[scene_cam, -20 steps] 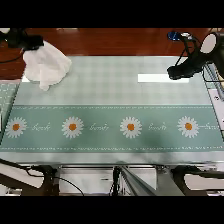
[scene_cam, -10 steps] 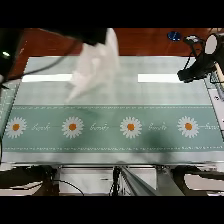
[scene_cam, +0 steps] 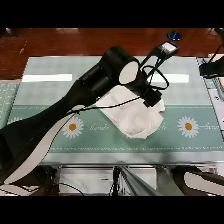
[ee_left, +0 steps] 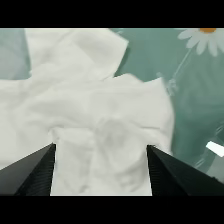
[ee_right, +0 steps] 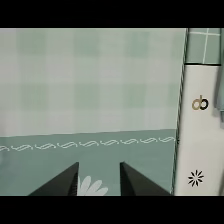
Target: Fold the shirts.
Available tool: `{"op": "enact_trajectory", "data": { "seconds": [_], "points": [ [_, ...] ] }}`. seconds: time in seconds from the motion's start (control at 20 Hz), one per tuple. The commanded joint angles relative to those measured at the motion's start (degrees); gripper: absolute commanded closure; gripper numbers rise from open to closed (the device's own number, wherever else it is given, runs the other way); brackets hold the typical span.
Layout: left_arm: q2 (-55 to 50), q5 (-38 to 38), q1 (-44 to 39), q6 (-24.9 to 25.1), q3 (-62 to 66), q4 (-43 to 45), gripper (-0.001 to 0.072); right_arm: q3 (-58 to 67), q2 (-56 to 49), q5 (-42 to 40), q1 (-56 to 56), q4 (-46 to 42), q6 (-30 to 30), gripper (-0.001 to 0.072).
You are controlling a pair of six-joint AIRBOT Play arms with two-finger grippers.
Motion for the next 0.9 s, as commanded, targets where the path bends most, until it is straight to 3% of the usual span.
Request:
{"op": "enact_trajectory", "data": {
  "seconds": [0.0,0.1,0.2,0.3,0.45,0.65,0.85],
  "points": [
    [1.95,-10.03,6.29,2.93,0.39,11.19,0.0055,-0.02,1.2,-0.09,-3.41,4.48,-0.11,0.0383],
    [4.66,-12.94,17.25,2.89,0.33,4.72,0.0063,-0.02,1.2,-0.09,-4.33,6.67,-0.74,0.0376],
    [6.56,-14.73,29.51,4.42,-2.23,-9.79,0.0063,-0.02,1.2,-0.15,-4.48,7.5,-1.31,0.0369],
    [7.93,-17.05,40.28,7.98,-9.25,-22.18,0.0061,-0.02,1.18,-0.15,-4.48,9.01,-2.12,0.03],
    [8.22,-16.15,50.99,10.34,-24.09,-30.01,0.005,-0.02,1.18,-0.22,-4.46,10.88,-3.3,0.0232],
    [6.86,-8.85,54.45,15.56,-37.9,-34.58,0.0049,-0.02,1.18,-0.15,-4.48,10.86,-3.3,0.0232],
    [1.05,-6.73,51.74,16.79,-38.51,-36.92,0.0049,-0.02,1.14,0.09,-4.46,10.84,-3.28,0.0232]
  ]
}}
